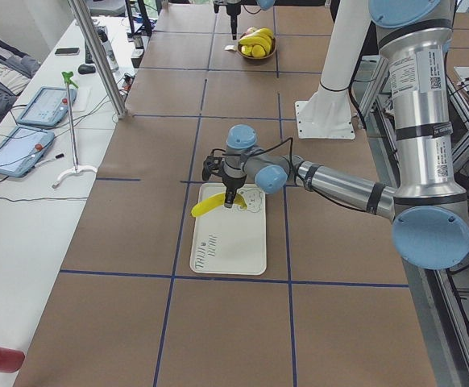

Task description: Transfer all bananas from basket to plate

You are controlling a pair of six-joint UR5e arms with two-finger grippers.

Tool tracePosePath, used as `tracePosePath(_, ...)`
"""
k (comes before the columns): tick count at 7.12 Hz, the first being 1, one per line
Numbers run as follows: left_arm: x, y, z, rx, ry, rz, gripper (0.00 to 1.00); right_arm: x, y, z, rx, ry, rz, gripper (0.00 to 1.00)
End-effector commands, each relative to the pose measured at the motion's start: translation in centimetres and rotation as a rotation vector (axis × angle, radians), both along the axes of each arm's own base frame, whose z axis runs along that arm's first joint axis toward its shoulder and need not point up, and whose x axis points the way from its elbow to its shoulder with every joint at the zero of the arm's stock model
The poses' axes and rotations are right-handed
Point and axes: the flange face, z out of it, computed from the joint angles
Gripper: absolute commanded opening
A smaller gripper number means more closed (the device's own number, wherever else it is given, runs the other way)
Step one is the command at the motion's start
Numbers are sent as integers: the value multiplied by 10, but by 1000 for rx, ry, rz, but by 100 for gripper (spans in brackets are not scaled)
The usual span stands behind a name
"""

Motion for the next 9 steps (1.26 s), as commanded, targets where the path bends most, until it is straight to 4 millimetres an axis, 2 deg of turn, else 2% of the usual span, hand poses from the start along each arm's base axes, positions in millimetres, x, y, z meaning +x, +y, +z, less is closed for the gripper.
tracePosePath(1,-7,8,73,53,37,-1,1,55,4,36,45,1,-52,100)
tracePosePath(2,-9,12,111,59,45,-2,1,63,7,44,59,5,-66,100)
tracePosePath(3,-10,13,123,49,39,-1,3,66,6,44,58,2,-62,100)
tracePosePath(5,-16,32,141,-11,61,50,20,67,6,43,59,0,-61,100)
tracePosePath(7,-17,33,152,-26,46,48,26,67,8,44,57,1,-61,100)
tracePosePath(9,-15,28,150,-27,47,47,41,67,8,45,55,2,-60,100)
